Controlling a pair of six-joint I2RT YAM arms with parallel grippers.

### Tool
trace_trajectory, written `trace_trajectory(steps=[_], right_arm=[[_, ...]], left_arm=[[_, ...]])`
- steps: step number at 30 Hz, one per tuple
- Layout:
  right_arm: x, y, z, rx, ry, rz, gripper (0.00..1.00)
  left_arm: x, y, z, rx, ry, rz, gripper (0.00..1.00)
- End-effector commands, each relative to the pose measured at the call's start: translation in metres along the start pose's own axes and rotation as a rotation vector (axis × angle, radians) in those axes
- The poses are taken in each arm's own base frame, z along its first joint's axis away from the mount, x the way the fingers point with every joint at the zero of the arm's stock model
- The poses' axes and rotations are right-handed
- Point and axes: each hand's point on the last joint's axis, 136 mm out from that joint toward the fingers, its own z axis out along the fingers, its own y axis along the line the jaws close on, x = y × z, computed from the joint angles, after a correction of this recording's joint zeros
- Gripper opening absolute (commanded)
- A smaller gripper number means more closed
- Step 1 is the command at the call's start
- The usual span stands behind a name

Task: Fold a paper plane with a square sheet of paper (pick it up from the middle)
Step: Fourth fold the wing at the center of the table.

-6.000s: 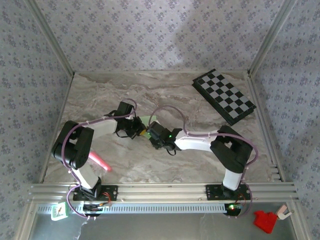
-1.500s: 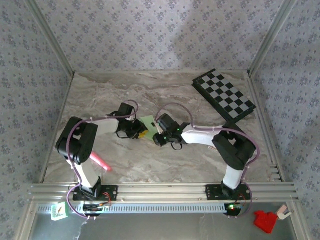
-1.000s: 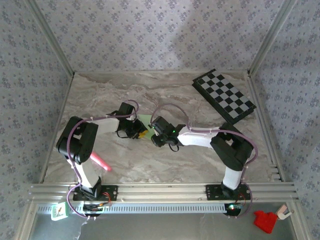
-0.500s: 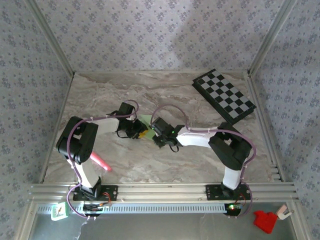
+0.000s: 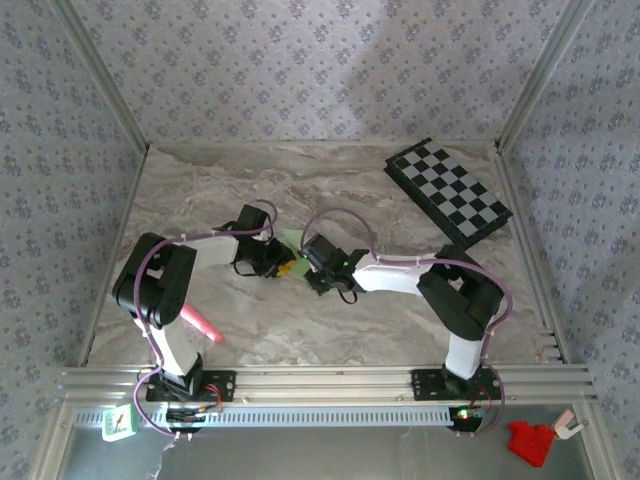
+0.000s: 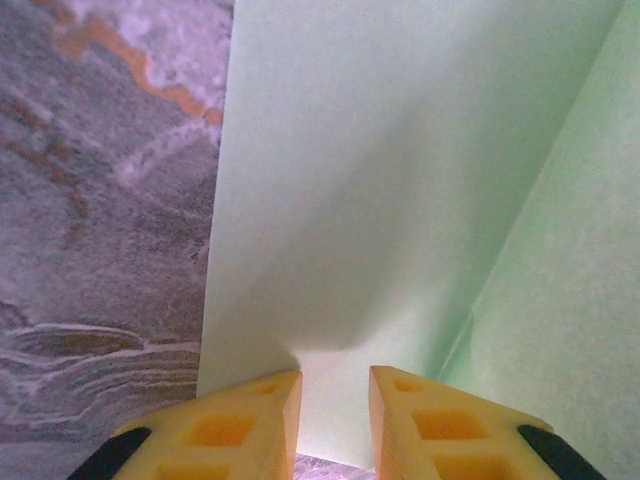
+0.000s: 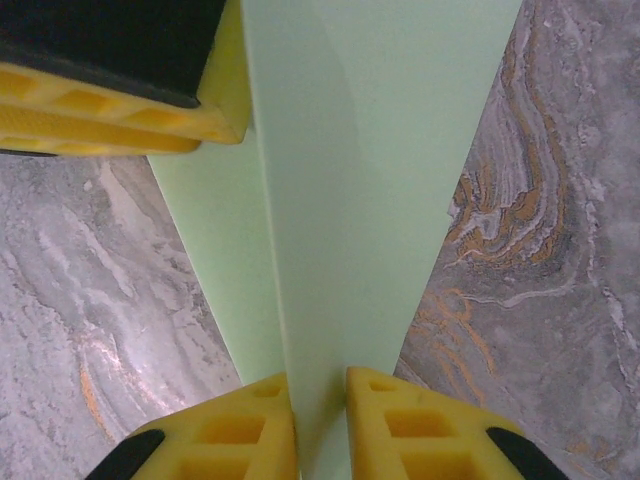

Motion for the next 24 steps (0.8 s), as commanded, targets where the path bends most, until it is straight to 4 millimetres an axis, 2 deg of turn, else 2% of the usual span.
trace_trajectory(steps=[1, 12, 24], right_arm=[[-0.007, 0.001, -0.005, 0.0, -0.007, 0.003, 0.21], [-0.001, 0.011, 0.003, -0.055, 0.024, 0.002, 0.12], [0.008, 0.013, 0.008, -0.137, 0.087, 0.034, 0.09]], left_arm=[[0.01, 0.032, 0.006, -0.121, 0.025, -0.043, 0.26], [0.01, 0.031, 0.004, -0.12, 0.02, -0.041, 0.26], [0.004, 0.016, -0.014, -0.089, -0.045, 0.0, 0.2]])
